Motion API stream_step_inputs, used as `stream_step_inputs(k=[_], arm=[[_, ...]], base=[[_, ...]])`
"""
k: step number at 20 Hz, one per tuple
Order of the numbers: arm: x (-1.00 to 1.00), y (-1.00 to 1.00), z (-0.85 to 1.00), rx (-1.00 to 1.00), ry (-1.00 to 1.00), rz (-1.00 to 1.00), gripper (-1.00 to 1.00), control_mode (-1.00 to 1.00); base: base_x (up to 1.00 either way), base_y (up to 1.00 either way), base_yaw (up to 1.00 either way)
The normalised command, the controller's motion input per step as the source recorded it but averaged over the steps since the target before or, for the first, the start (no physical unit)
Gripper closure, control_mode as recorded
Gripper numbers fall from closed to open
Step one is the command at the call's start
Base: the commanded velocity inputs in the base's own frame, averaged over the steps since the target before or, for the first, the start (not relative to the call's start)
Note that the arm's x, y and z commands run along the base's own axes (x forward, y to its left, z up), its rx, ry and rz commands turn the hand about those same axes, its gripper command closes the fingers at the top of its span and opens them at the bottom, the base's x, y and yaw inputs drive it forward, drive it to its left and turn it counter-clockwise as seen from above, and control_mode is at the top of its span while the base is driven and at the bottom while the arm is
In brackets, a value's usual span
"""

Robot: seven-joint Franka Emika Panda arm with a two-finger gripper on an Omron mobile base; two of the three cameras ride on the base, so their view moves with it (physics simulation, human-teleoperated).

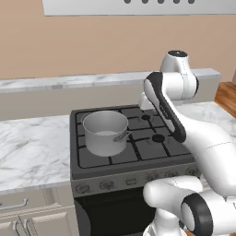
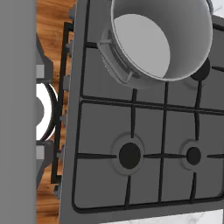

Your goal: Turn off the front left burner of the stove.

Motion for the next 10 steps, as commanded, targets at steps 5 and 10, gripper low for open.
stream_step_inputs(k=[5,10], arm=[[-0.36,0.01,-0.05,-0.02,0.00,0.02,-1.00,-1.00],[-0.92,0.37,-0.25,-0.09,-0.06,0.13,-1.00,-1.00]], base=[[0.00,0.00,0.00],[0.00,0.00,0.00]])
